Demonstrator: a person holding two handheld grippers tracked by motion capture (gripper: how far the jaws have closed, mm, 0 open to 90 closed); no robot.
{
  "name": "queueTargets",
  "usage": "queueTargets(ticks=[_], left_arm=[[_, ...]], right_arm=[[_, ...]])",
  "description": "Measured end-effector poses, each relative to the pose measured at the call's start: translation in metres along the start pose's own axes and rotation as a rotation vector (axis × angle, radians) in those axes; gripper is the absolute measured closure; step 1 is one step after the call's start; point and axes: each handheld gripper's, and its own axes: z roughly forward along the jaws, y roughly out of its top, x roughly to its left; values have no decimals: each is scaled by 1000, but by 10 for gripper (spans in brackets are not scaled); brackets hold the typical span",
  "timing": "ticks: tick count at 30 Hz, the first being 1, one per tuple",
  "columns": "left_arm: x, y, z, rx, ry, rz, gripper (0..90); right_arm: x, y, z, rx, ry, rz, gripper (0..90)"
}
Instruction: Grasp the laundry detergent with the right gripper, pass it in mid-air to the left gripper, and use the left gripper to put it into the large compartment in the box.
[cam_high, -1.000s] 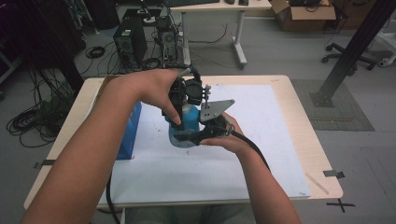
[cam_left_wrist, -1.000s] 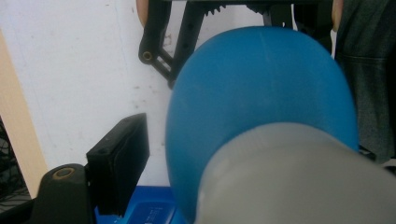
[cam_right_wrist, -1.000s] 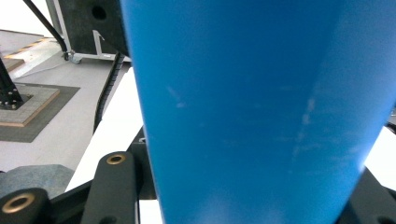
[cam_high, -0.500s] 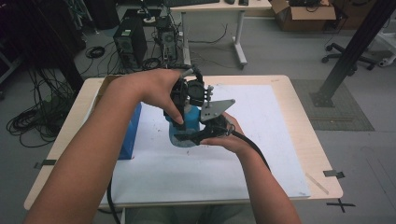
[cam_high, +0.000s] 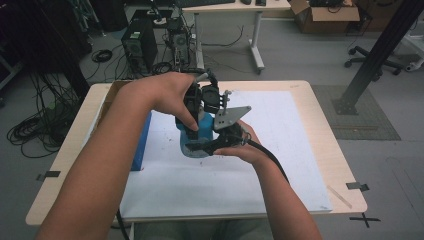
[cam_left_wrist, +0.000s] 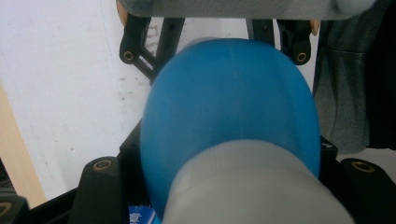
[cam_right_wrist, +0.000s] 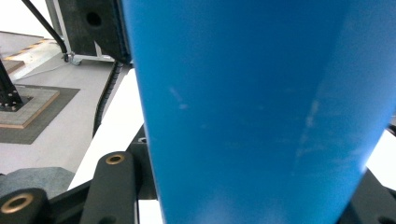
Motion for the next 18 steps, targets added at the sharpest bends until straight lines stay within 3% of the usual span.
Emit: queueTargets(ticks=[1, 3, 11, 14, 18], left_arm=[[0, 0, -1, -9, 1, 1, 381], [0, -1, -3, -15, -3, 3, 381], [-2, 1, -5, -12, -4, 4, 380], [-3, 3, -5, -11, -10, 13, 380], [-4, 4, -6, -15, -12, 17, 380]], right_arm=[[2, 1, -1, 6, 9, 41, 446], [1, 1, -1, -6, 1, 5, 441], [3, 1, -4, -17, 6, 13, 427], [3, 1, -5, -48, 4, 18, 314], [2, 0, -7, -57, -7, 36, 229]])
